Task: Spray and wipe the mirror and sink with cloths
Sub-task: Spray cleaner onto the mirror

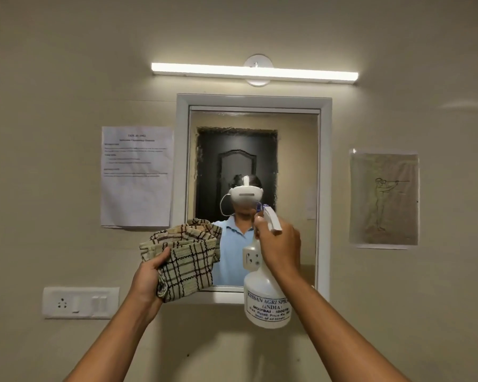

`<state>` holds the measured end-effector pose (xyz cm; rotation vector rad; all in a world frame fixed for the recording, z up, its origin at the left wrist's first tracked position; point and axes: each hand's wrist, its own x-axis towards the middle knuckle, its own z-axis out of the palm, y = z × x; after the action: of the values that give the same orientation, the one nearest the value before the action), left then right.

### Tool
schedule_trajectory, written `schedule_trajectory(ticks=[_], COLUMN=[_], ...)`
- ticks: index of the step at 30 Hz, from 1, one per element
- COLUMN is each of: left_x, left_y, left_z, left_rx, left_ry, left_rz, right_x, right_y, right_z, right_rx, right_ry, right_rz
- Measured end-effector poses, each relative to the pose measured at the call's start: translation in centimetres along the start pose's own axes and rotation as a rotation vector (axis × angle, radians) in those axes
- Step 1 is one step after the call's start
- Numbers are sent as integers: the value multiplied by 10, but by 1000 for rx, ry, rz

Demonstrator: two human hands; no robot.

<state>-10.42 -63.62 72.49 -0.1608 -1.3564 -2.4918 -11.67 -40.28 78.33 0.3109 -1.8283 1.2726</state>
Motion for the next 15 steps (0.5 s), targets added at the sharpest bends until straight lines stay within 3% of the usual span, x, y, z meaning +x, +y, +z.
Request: schedule_trajectory(ticks=[10, 15], left_x=[-19, -22], left_y=[28, 26], left_z=[-65, -71], left_rx=[43, 19], left_ry=[63, 44], left_rz=[34, 47], right_x=[-50, -63], right_y=[-43, -32], right_z=[82, 87], right_rx=[87, 51], right_ry=[-173, -167], right_rz=[-66, -80])
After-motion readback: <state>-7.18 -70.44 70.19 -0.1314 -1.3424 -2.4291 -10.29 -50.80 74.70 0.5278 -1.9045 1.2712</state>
